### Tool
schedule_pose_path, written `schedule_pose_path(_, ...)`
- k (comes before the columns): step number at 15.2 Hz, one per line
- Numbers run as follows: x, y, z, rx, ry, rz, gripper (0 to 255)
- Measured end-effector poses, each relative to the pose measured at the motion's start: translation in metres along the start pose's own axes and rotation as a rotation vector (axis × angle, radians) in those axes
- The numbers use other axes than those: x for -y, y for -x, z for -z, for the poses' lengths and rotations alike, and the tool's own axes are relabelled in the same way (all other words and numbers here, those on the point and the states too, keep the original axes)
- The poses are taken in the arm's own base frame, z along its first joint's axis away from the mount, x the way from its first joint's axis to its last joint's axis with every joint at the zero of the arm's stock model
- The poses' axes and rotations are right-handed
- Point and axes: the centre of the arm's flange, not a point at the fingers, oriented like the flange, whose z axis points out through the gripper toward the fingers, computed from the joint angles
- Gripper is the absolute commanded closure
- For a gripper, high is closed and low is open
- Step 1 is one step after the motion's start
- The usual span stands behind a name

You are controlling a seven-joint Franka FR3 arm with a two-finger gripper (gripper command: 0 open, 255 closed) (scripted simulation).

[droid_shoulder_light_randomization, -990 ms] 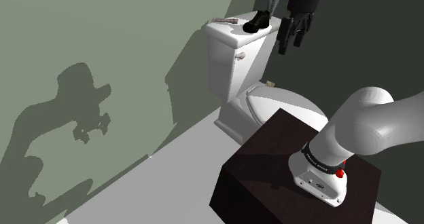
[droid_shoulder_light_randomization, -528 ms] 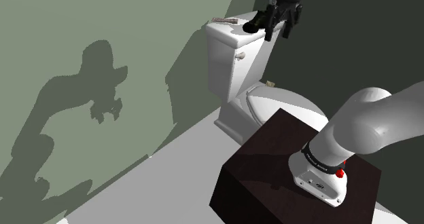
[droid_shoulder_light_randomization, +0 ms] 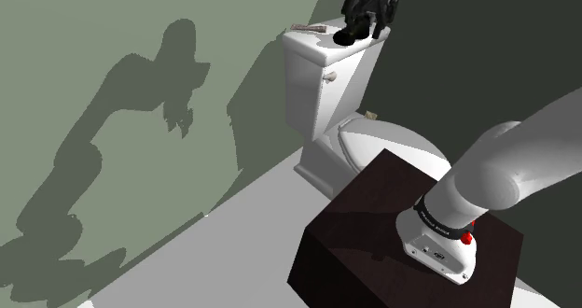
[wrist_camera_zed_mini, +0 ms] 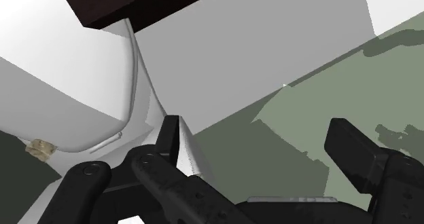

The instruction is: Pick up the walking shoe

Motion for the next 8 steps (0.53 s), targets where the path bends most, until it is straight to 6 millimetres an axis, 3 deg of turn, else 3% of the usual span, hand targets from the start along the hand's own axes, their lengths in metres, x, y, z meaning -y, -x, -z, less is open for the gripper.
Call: schedule_pose_path(8, -0.049, -0.098, 0.021, -0.011, -0.126, -0.239, 0)
